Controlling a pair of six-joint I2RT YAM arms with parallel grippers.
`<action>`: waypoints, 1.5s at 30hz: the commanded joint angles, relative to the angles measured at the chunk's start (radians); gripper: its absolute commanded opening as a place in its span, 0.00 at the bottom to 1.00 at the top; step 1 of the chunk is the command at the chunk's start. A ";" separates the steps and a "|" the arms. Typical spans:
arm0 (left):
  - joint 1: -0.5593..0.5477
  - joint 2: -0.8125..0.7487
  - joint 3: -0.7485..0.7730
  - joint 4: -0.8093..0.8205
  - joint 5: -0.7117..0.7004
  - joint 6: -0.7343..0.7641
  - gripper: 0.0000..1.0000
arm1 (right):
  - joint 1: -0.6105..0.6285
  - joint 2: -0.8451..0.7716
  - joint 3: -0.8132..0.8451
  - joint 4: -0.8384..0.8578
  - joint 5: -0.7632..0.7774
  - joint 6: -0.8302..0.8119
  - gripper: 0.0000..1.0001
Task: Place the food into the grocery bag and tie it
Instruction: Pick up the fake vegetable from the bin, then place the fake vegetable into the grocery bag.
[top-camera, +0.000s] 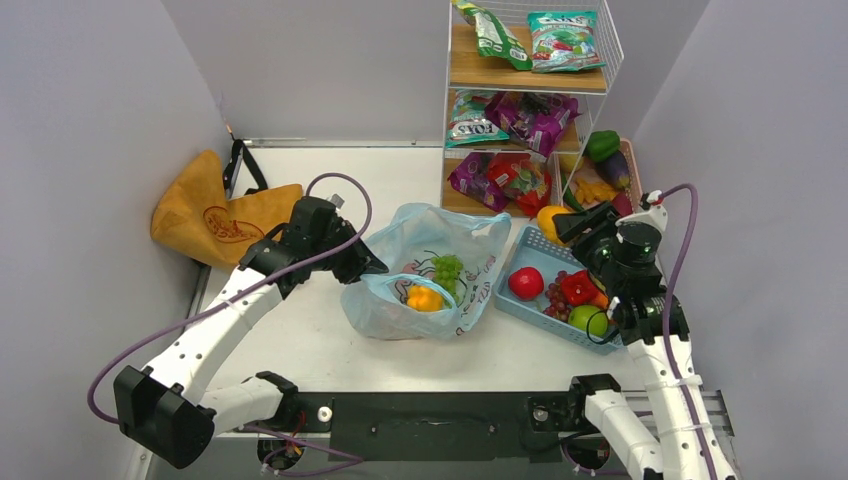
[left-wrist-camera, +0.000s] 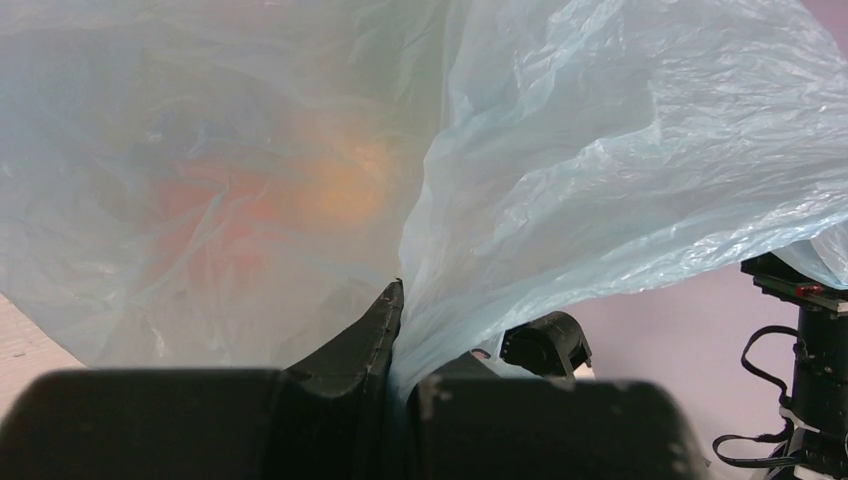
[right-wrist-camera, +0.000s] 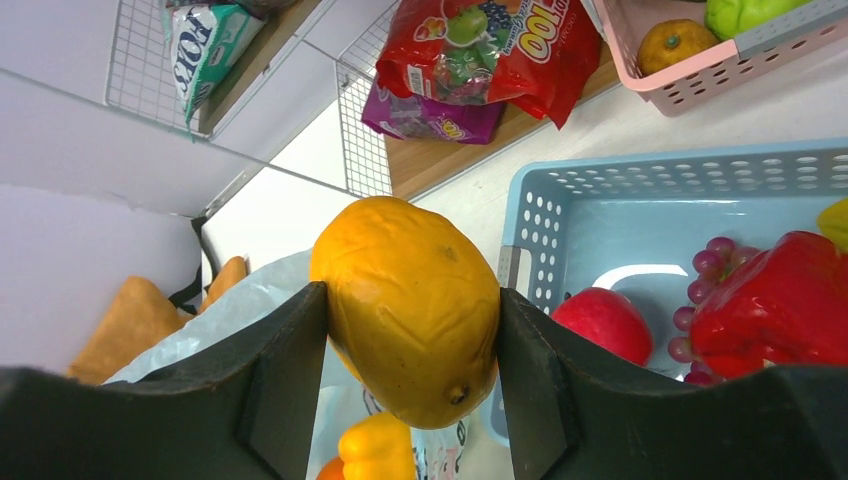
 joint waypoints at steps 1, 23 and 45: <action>0.007 0.010 0.048 0.015 0.006 -0.002 0.00 | 0.016 -0.034 0.005 0.013 -0.006 0.007 0.00; 0.007 0.099 0.190 -0.058 0.010 0.029 0.00 | 0.440 -0.100 0.080 0.305 -0.031 -0.094 0.00; 0.007 0.057 0.179 -0.023 0.037 0.026 0.00 | 0.711 0.175 0.249 0.205 -0.007 -0.333 0.00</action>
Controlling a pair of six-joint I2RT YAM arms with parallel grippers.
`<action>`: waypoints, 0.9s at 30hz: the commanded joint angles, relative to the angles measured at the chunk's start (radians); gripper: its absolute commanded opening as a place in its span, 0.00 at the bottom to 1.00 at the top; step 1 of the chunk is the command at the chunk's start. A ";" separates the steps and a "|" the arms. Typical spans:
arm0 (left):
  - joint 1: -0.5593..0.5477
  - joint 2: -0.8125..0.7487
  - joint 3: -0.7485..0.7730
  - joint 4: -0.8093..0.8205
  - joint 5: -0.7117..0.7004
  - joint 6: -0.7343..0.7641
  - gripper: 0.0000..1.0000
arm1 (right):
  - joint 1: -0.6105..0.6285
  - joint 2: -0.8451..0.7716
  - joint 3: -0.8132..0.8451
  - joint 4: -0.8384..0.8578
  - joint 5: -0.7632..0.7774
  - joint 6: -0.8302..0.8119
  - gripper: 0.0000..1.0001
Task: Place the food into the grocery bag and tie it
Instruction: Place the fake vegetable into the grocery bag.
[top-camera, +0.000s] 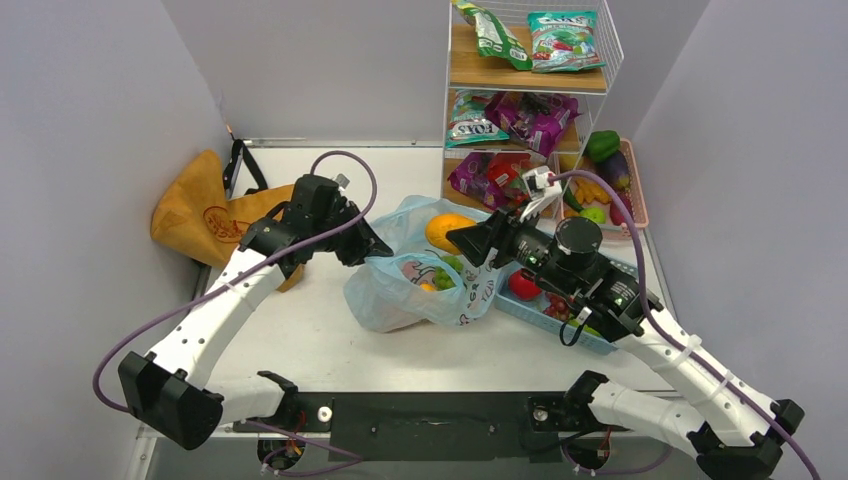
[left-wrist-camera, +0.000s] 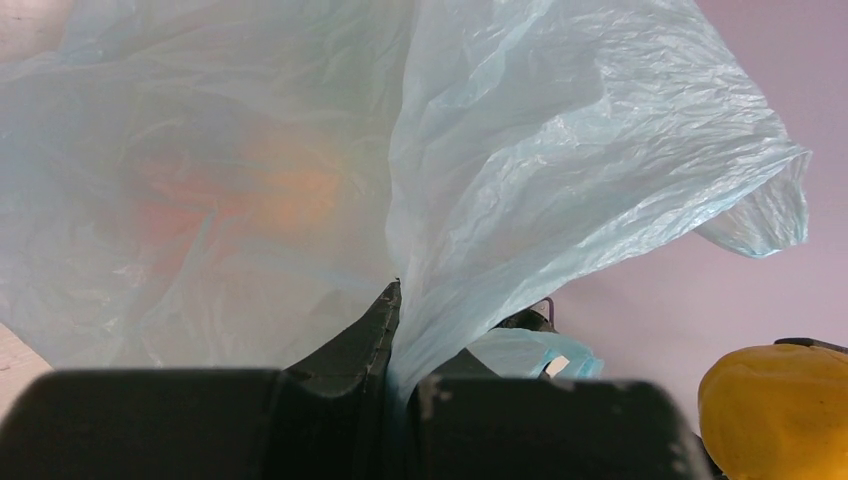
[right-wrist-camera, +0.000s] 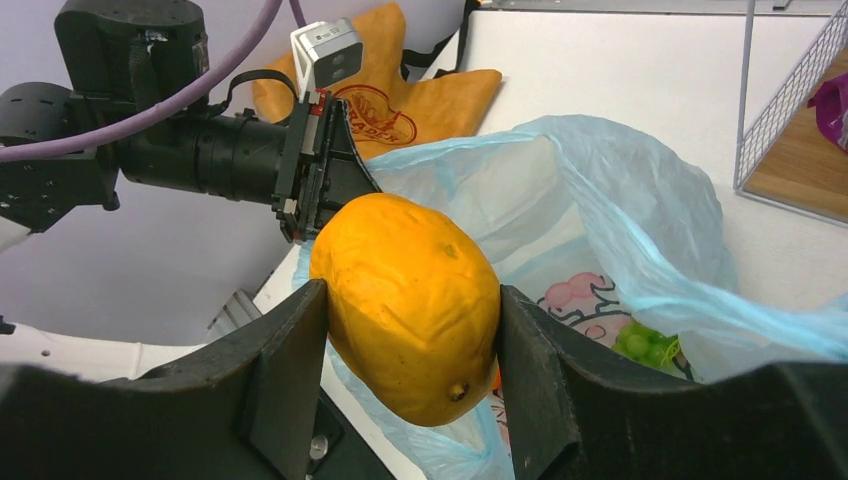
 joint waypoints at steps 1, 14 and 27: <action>0.007 -0.048 -0.027 0.061 0.020 -0.015 0.00 | 0.052 0.045 0.094 -0.044 0.073 -0.100 0.00; 0.007 -0.121 -0.110 0.079 0.007 -0.037 0.00 | 0.111 0.114 0.153 -0.153 0.206 -0.185 0.00; 0.007 -0.148 -0.142 0.112 0.012 -0.060 0.00 | 0.156 0.199 0.219 -0.181 0.260 -0.233 0.22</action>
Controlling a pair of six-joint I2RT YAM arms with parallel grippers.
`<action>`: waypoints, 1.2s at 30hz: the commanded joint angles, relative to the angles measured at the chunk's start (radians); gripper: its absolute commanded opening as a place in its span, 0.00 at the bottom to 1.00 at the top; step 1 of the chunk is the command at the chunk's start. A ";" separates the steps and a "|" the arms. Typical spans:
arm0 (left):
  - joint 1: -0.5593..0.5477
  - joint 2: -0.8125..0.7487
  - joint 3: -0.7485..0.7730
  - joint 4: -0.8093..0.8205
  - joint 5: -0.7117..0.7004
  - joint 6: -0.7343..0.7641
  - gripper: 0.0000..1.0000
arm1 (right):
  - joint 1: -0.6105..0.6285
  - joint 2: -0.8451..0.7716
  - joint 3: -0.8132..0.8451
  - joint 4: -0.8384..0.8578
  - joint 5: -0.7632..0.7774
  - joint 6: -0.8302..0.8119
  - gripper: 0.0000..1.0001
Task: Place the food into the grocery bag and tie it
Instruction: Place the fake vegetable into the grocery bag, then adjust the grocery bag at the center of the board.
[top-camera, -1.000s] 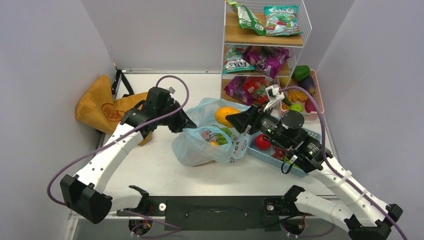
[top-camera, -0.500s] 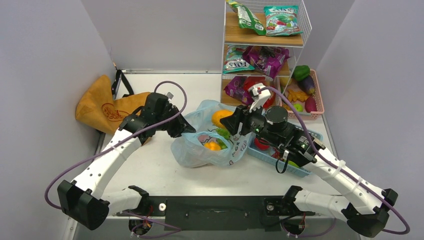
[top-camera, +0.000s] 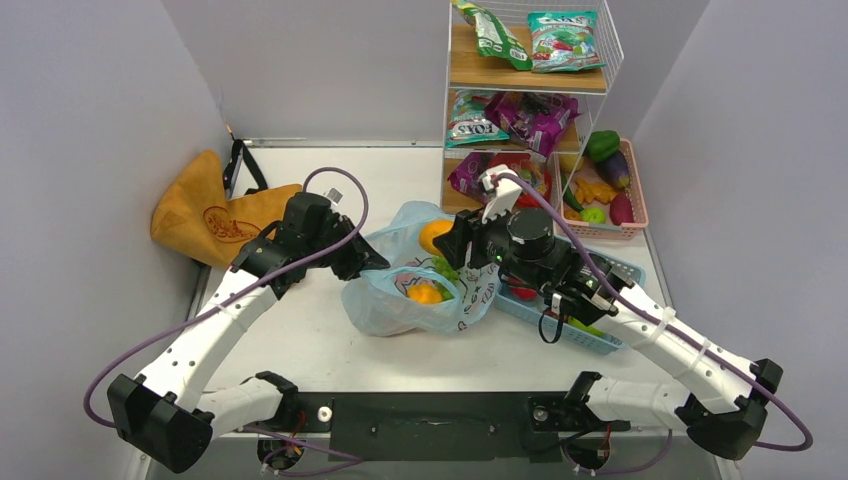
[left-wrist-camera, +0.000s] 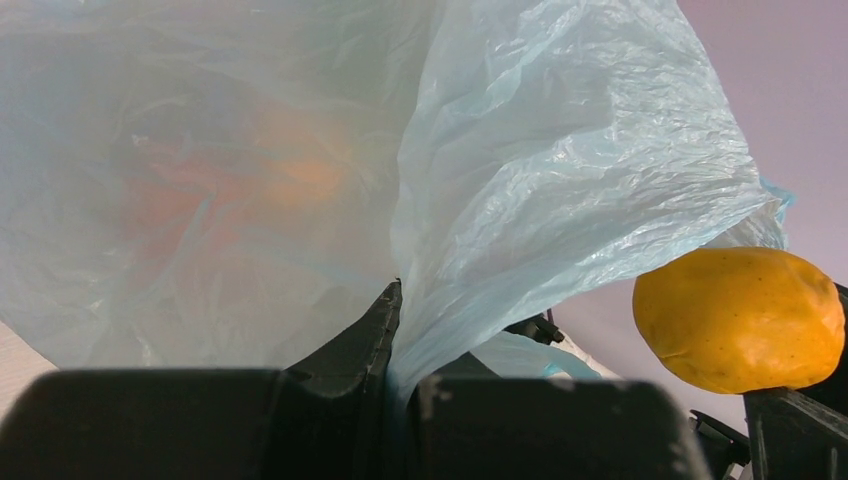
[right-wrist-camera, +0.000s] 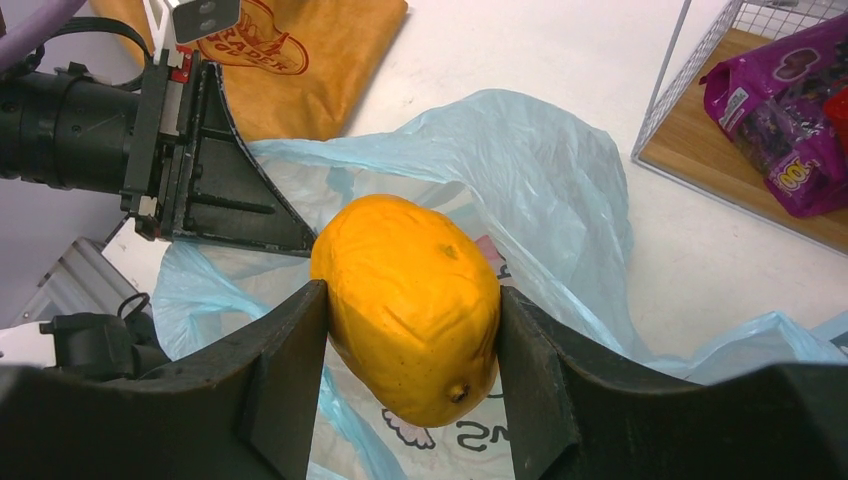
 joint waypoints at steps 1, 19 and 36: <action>0.007 -0.030 -0.002 0.054 0.002 -0.011 0.00 | 0.013 0.028 0.069 0.013 0.039 -0.032 0.24; 0.007 -0.047 -0.022 0.049 0.002 -0.019 0.00 | 0.032 0.059 0.135 -0.002 0.089 -0.091 0.91; 0.026 -0.020 0.036 -0.012 0.009 0.029 0.00 | -0.097 -0.304 -0.140 0.009 0.176 -0.250 0.98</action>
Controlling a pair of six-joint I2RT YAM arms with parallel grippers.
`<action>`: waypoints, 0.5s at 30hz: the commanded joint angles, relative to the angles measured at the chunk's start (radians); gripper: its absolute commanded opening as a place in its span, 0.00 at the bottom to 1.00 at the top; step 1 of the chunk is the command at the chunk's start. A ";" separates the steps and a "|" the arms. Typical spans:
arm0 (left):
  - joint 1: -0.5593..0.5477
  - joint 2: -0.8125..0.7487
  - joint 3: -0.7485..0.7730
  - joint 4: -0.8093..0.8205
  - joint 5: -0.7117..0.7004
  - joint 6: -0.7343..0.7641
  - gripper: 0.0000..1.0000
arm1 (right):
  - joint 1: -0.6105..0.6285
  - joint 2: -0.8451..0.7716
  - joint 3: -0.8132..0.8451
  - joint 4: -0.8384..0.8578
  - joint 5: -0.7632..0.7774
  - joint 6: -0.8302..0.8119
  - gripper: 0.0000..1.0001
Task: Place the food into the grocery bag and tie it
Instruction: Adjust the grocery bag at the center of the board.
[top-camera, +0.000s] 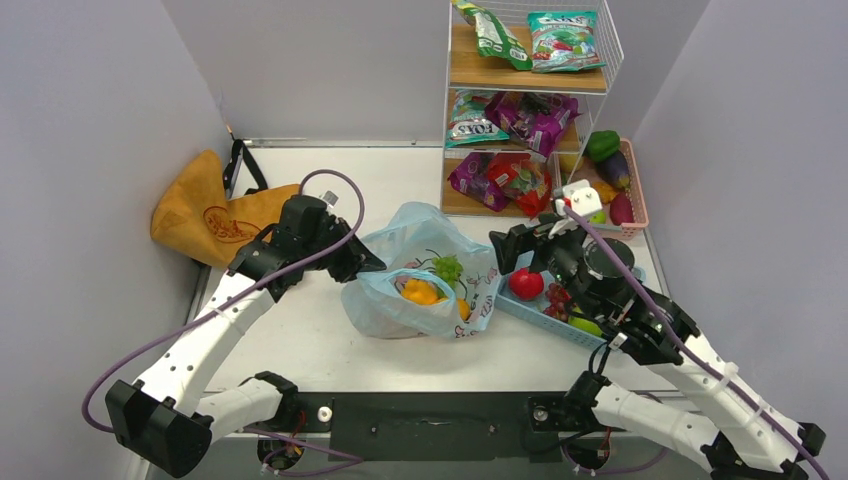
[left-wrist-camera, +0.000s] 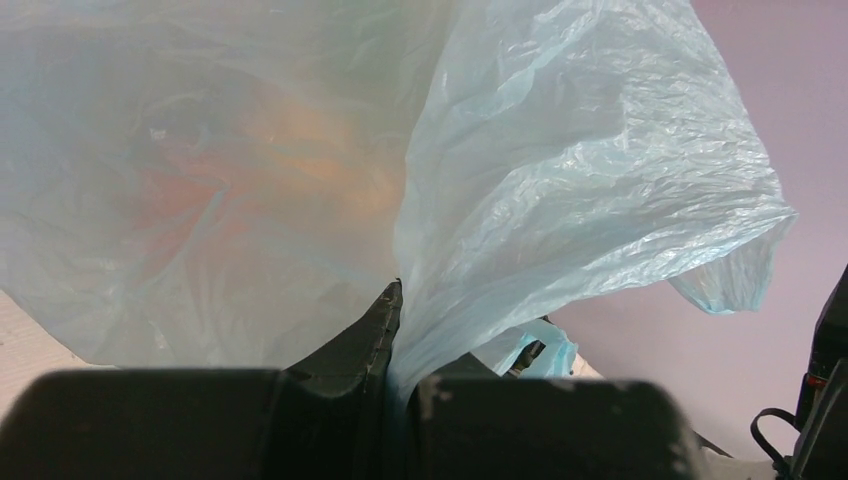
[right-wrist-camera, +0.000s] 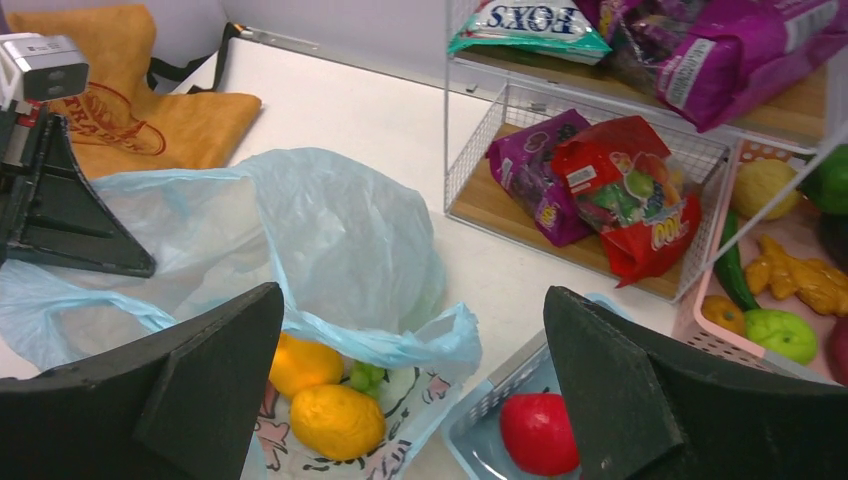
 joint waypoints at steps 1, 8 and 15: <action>0.013 0.007 0.065 -0.011 0.007 0.032 0.00 | -0.052 -0.051 -0.059 0.016 -0.056 -0.027 0.98; 0.027 0.012 0.073 -0.035 0.001 0.052 0.00 | -0.148 -0.039 -0.079 -0.033 -0.234 -0.070 0.94; 0.037 0.008 0.081 -0.055 -0.008 0.059 0.00 | -0.220 -0.062 -0.085 -0.052 -0.500 -0.100 0.89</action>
